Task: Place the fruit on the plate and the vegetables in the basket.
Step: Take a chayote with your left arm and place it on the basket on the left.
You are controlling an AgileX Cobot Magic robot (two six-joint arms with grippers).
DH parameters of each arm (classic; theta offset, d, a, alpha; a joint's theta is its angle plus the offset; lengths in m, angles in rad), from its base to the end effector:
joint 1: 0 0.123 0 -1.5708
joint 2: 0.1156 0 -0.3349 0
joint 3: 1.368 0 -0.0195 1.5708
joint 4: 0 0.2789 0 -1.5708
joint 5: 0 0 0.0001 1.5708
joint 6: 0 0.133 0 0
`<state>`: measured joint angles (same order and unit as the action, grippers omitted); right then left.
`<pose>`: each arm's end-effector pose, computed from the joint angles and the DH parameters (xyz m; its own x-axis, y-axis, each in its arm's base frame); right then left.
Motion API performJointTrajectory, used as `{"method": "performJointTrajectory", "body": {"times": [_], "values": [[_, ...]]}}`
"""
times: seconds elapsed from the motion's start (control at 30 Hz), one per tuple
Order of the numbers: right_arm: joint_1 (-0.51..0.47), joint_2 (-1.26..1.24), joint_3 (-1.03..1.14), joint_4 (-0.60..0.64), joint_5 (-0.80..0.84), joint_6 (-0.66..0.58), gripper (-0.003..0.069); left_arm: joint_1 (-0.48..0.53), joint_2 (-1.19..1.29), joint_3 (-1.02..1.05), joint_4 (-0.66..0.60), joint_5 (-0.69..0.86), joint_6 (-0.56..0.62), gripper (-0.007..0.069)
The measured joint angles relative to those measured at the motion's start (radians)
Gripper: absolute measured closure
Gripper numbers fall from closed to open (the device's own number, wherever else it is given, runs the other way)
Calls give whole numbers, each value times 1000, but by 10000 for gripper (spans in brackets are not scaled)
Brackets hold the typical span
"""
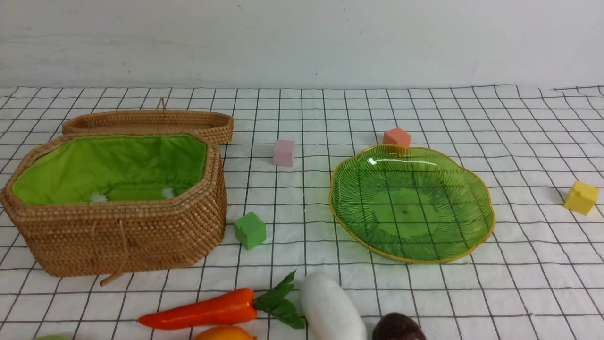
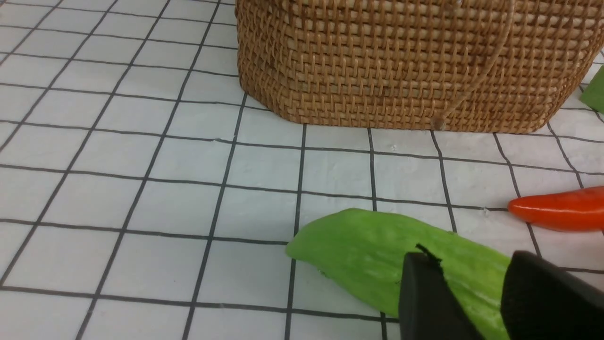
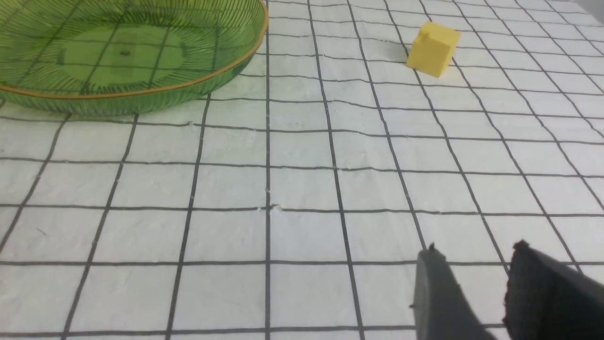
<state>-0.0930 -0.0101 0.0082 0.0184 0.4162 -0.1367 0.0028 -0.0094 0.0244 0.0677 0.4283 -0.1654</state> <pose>0.0687 -0.0054 0.1597 -0.3278 -0.0895 -0.9405 0.0470 0.9927 -0.1109 0.0684 0.0039 0.1517 -0.3429 -0.1045 -0.9335 -0.0650 0.9940 -0.0874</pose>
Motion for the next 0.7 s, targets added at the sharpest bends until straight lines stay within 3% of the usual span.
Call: {"method": "performJointTrajectory", "body": {"times": [0.63,0.7], "values": [[0,0,0,0,0,0,416,0,0,0,4,-3,0,386],[0,0,0,0,0,0,416,0,0,7,2,-67,0,386]]}}
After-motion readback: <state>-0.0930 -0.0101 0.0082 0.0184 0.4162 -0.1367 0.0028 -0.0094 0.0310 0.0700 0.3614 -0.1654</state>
